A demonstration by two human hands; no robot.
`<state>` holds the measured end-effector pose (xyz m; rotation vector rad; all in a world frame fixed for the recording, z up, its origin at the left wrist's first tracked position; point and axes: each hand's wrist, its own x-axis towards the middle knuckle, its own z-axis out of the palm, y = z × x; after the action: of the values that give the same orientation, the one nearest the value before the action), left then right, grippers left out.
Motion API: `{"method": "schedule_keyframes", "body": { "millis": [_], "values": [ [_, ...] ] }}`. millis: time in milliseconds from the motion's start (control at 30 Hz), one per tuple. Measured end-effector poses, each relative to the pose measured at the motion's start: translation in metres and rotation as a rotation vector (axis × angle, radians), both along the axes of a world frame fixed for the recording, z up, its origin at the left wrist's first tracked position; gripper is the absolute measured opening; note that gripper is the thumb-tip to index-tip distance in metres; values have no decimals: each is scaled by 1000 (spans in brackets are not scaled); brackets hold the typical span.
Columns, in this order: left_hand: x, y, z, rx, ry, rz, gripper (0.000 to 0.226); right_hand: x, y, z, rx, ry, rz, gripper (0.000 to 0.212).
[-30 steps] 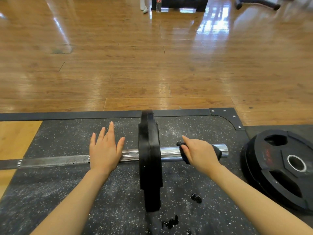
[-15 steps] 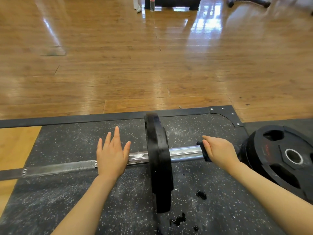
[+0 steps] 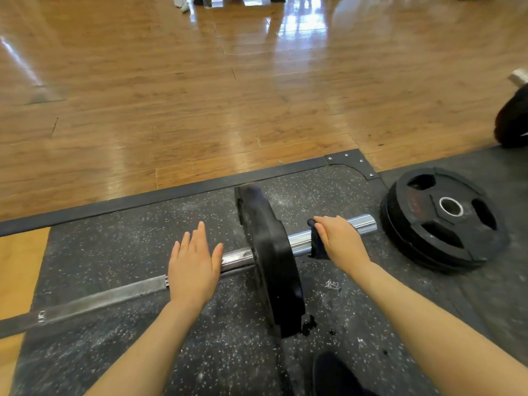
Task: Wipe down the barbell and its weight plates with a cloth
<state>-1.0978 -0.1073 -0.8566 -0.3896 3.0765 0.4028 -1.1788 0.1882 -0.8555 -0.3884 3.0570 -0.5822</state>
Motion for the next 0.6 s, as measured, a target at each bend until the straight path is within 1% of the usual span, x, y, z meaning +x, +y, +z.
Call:
{"method": "schedule_keyframes", "body": {
  "millis": [233,400,467,533,600],
  "values": [
    [43,5,0,-27,-13,-126,68,52,-2,6,20,-83,-113,35],
    [80,12,2,-19,-38,-186,73,90,0,15,11,-136,-137,34],
    [96,20,1,19,-16,-163,74,103,5,16,14,-134,-134,34],
    [110,27,-3,29,34,-147,70,114,12,13,2,-109,-122,32],
    [122,32,-6,15,62,-157,74,126,19,9,-13,-51,-90,27]
  ]
}}
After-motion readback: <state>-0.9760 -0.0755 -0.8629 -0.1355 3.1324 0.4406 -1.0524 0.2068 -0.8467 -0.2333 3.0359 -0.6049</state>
